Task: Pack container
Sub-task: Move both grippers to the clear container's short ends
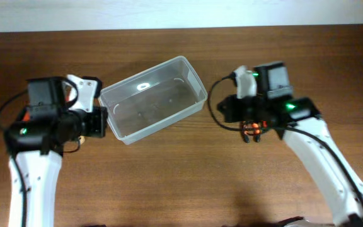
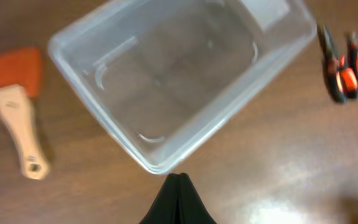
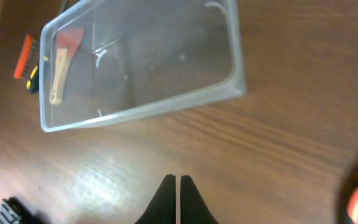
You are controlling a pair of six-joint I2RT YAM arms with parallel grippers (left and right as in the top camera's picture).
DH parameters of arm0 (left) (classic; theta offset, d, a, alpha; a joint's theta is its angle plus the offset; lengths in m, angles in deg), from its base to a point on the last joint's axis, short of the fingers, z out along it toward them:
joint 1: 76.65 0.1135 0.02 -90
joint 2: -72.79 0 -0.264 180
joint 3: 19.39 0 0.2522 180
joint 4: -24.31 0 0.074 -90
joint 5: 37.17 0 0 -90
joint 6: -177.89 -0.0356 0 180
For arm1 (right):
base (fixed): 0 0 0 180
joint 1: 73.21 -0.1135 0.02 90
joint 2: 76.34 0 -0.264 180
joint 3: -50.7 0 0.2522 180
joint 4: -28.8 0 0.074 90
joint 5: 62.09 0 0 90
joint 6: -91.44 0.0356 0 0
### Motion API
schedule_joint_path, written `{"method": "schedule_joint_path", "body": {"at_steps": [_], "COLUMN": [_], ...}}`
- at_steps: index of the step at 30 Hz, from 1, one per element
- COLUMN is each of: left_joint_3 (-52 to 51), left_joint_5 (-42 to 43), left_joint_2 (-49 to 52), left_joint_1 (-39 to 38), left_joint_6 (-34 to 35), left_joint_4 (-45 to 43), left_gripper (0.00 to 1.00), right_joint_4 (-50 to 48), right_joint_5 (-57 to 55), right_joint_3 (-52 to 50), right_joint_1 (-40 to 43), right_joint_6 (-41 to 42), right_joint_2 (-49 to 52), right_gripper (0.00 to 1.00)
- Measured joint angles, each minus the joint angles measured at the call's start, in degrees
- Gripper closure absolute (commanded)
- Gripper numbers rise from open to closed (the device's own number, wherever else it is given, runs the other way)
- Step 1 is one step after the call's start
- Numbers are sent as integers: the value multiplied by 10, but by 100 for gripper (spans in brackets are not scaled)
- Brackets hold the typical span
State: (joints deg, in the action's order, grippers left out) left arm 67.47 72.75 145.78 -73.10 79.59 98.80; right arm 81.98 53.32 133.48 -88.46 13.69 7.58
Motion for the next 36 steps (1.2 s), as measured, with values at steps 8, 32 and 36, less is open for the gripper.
{"method": "schedule_joint_path", "body": {"at_steps": [8, 32, 36], "left_joint_3": [0, 0, 0], "left_joint_5": [-61, -236, -249], "left_joint_2": [43, 234, 237], "left_joint_1": [-104, 0, 7], "left_joint_6": [3, 162, 170], "left_joint_4": [16, -134, -157], "left_gripper": [98, 98, 98], "right_joint_4": [-113, -101, -93], "right_joint_5": [-10, -32, -51], "right_joint_3": [0, 0, 0], "right_joint_1": [-29, -28, -21], "right_joint_6": [0, 0, 0], "right_joint_2": [54, 71, 71], "right_gripper": [96, 96, 96]}}
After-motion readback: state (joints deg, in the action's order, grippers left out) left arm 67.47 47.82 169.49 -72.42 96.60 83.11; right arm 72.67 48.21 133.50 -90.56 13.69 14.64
